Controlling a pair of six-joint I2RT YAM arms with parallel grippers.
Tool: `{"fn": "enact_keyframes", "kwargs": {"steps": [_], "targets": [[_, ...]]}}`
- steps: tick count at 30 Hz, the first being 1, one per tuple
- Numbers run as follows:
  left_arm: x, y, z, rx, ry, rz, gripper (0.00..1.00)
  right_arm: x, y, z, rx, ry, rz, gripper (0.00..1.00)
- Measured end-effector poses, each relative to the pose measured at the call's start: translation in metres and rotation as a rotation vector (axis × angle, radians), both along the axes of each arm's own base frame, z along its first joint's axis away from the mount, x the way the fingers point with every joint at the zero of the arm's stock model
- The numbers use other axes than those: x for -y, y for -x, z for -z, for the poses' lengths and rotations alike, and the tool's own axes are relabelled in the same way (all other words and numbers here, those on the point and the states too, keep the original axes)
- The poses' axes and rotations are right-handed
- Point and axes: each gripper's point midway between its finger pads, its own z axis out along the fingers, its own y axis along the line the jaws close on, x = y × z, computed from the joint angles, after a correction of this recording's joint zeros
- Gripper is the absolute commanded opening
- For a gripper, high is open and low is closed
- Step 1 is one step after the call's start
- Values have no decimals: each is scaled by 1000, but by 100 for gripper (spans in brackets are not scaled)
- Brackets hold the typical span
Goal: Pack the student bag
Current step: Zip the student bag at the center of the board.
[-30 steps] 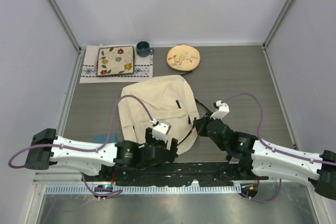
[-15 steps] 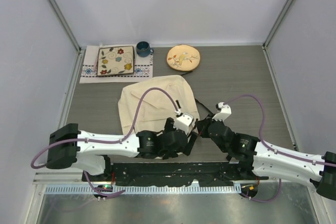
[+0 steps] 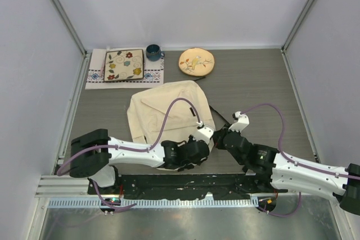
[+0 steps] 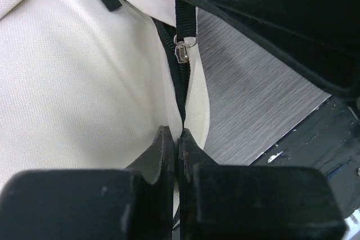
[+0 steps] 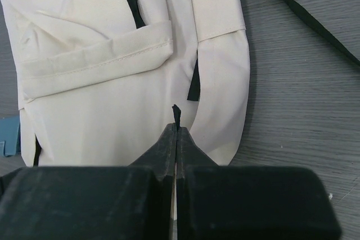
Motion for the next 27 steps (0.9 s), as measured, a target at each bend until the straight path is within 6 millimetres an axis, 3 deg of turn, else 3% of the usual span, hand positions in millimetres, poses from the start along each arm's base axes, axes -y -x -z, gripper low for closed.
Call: {"fn": "enact_keyframes", "kwargs": {"steps": [12, 25, 26, 27], "targets": [[-10, 11, 14, -67, 102, -45, 0, 0, -2, 34, -48, 105, 11, 1], [-10, 31, 14, -15, 85, -21, 0, -14, -22, 39, -95, 119, -7, 1], [-11, 31, 13, -9, 83, -25, 1, -16, -23, 39, -99, 118, -15, 1], [-12, 31, 13, -6, 81, -30, 13, -18, -23, 38, -102, 117, -25, 1]]}}
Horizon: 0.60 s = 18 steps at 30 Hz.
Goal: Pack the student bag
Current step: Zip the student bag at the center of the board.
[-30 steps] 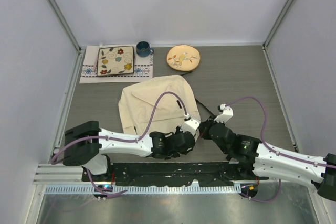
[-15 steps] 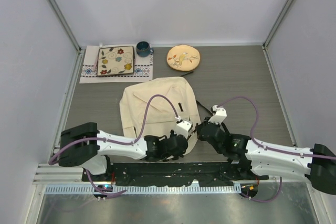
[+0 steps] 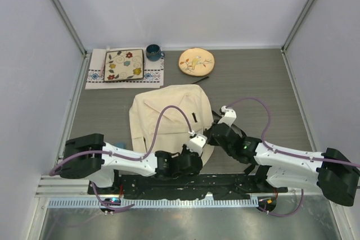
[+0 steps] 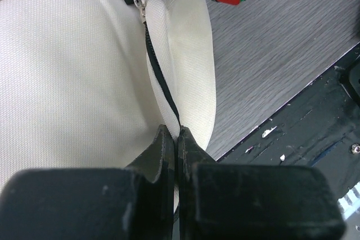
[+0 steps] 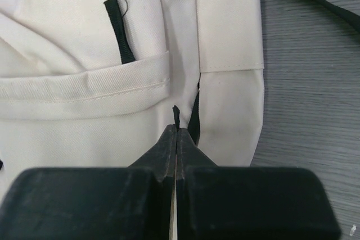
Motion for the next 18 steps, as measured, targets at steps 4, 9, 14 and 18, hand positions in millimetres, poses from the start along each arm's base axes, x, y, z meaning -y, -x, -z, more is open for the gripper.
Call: {"fn": "enact_keyframes", "kwargs": {"steps": [4, 9, 14, 18], "targets": [[-8, 2, -5, 8, -20, -12, 56, -5, -2, -6, 9, -14, -22, 1], [-12, 9, -11, 7, -39, -6, 70, -6, -4, -19, 39, -54, -19, 1], [-7, -7, -22, 10, -5, -55, 72, -7, 3, -28, 63, -91, -36, 1], [-5, -24, -30, 14, 20, -99, 70, -2, 5, -25, 64, -87, -31, 1]]}}
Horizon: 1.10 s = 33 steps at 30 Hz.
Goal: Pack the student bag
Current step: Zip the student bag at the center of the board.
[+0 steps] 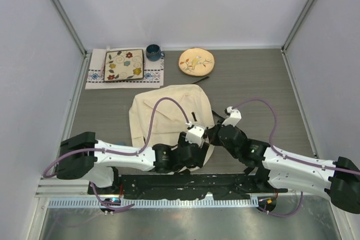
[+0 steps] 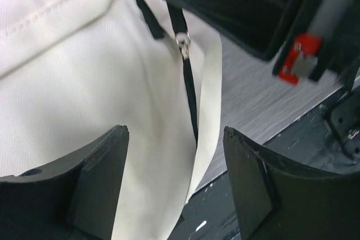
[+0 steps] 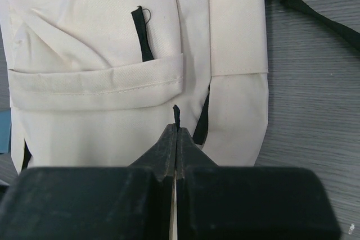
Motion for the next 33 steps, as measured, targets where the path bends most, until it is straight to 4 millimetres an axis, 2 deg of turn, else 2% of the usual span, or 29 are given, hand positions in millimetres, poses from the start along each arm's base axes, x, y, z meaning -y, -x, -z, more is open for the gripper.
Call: {"fn": "enact_keyframes", "kwargs": {"steps": [2, 6, 10, 14, 16, 17, 20, 27, 33], "targets": [[4, -9, -5, 1, 22, -15, 70, 3, 1, 1, 0, 4, 6, 1], [14, -18, -11, 1, 56, -13, 62, 7, 2, 1, 1, 8, 12, 1], [25, -16, -8, -15, 67, 18, 53, 10, 3, 1, 3, 11, 17, 1], [32, -14, 0, -30, 56, 40, 29, 12, 3, 0, 7, 8, 20, 1], [33, -14, 3, -34, 52, 42, 21, 13, 4, 1, 6, 8, 20, 1], [32, -14, 4, -34, 50, 41, 14, 13, 4, 1, 6, 9, 18, 1], [32, -14, 4, -33, 48, 41, 0, 13, 4, 1, 7, 12, 21, 1], [32, -13, 3, -36, 55, 48, 0, 14, 4, 5, 2, 24, 24, 1], [27, -10, -3, -30, 87, 66, 0, 11, 6, 24, -43, 82, 8, 1]]}}
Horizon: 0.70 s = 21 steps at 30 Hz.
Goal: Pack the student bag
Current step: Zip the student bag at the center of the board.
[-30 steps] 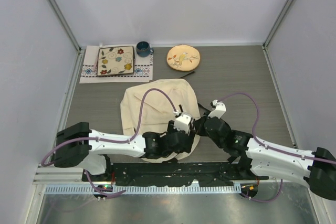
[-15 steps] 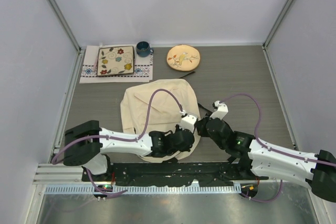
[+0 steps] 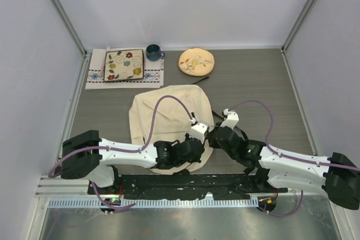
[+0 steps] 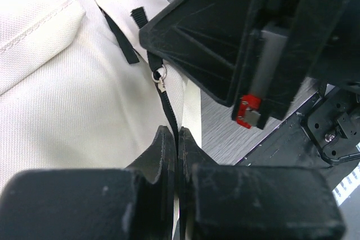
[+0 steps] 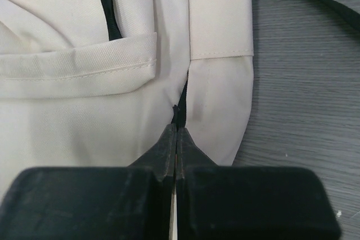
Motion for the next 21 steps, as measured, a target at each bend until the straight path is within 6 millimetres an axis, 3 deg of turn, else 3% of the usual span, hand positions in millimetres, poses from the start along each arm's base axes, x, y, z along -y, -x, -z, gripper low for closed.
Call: {"fn": "enact_keyframes", "kwargs": {"steps": [6, 21], "targets": [[-7, 2, -10, 32, -16, 33, 0, -14, -4, -8, -1, -18, -16, 1], [-32, 10, -19, 60, -49, 48, 0, -27, -4, -14, -25, -56, -38, 1]]}}
